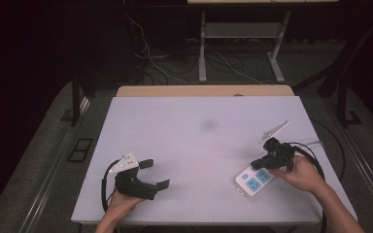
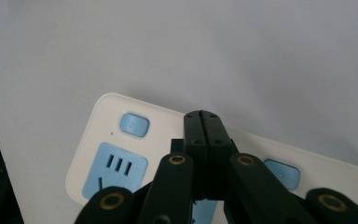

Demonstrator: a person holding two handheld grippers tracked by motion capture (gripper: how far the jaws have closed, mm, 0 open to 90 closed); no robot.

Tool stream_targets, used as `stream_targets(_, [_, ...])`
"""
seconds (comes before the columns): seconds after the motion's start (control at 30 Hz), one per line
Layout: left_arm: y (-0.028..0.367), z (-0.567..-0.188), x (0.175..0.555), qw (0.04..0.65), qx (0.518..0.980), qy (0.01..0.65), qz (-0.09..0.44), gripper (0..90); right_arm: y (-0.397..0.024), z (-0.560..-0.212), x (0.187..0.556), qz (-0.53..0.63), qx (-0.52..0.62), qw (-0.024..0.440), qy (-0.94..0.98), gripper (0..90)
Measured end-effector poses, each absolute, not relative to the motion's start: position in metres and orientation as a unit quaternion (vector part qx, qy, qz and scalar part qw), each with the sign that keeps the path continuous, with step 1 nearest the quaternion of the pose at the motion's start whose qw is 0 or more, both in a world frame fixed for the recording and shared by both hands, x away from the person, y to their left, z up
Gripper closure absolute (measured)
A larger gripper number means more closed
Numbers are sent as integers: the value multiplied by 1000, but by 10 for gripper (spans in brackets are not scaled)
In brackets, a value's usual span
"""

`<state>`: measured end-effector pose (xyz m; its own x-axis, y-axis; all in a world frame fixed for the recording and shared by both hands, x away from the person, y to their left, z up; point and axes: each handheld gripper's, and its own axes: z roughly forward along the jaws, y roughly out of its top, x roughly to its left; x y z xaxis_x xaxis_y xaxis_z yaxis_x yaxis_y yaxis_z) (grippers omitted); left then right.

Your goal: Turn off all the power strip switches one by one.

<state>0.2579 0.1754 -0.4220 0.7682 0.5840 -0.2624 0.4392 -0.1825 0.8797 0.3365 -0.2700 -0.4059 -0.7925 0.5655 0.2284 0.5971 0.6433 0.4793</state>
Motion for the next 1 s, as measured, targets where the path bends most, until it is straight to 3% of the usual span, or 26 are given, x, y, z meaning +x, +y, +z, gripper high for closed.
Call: stream_targets(1.0, [173,-423,258,542,770,331,65,0,-268,-408,331,-274,-323,3,-906,900])
